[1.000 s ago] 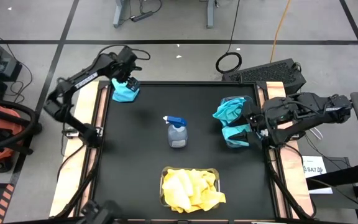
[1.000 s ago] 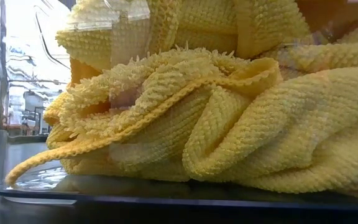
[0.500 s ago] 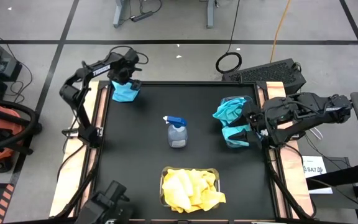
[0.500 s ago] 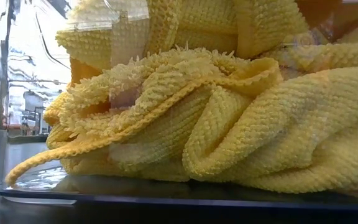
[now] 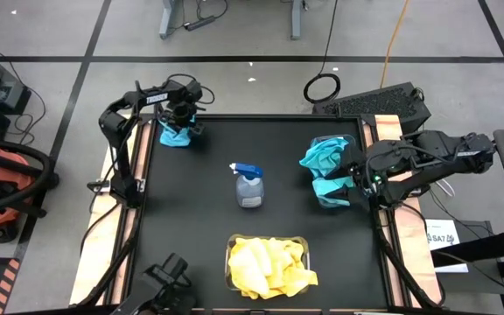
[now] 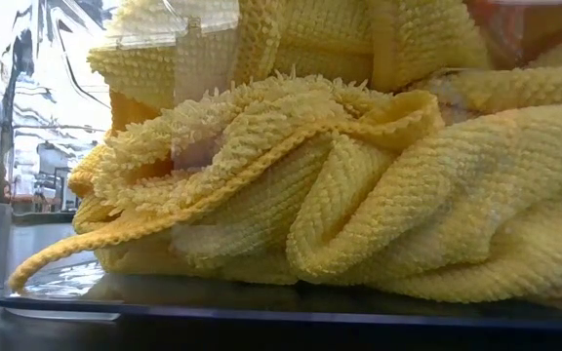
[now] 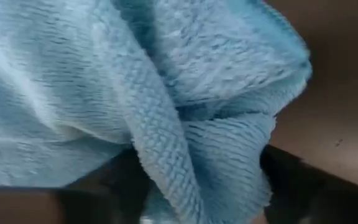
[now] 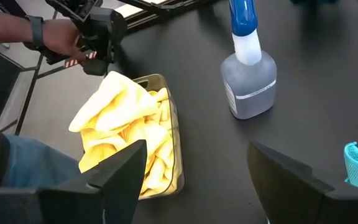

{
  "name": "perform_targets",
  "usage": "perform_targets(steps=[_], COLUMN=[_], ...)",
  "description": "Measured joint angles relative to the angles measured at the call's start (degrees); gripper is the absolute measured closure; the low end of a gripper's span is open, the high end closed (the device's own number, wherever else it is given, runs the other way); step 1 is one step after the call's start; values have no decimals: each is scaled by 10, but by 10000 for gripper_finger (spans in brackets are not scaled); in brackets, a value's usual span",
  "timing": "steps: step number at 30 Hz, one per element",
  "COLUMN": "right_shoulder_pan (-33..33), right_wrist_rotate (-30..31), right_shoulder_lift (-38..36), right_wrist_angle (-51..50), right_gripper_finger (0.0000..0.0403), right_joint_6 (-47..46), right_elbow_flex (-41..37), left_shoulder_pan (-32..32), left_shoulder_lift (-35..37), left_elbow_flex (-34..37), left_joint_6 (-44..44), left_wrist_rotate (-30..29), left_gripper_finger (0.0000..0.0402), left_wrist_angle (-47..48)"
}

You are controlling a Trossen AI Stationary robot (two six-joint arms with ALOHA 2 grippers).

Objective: Sort microfiber towel by color & place in baskets
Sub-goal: Put the blue towel into the top transparent bin

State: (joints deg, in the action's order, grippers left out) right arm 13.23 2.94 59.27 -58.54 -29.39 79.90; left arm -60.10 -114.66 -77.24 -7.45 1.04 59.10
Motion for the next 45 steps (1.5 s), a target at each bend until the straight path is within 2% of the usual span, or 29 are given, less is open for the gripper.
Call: perform_targets(steps=[2, 6, 8, 15, 23, 29, 38, 45], right_shoulder_pan=[0, 0, 0, 0, 0, 0, 0, 0], right_wrist_rotate=[0, 0, 0, 0, 0, 0, 0, 0], right_shoulder_lift=[0, 0, 0, 0, 0, 0, 0, 0], right_wrist_angle=[0, 0, 0, 0, 0, 0, 0, 0], right_gripper_finger=[133, 133, 133, 133, 133, 133, 133, 133], right_joint_6=[0, 1, 1, 1, 1, 1, 1, 1], right_elbow_flex=[0, 0, 0, 0, 0, 0, 0, 0], left_shoulder_pan=[0, 0, 0, 19, 71, 141, 266, 349], left_shoulder_lift=[0, 0, 2, 47, 187, 273, 296, 296], left_elbow_flex=[0, 0, 0, 0, -39, -99, -243, -303], left_joint_6=[10, 30, 34, 7, -18, -47, -70, -68], left_wrist_rotate=[0, 3, 11, 39, 39, 39, 38, 36], left_gripper_finger=[202, 346, 379, 379, 380, 381, 381, 382], left_wrist_angle=[1, 1, 4, 4, 4, -15, -23, -72])
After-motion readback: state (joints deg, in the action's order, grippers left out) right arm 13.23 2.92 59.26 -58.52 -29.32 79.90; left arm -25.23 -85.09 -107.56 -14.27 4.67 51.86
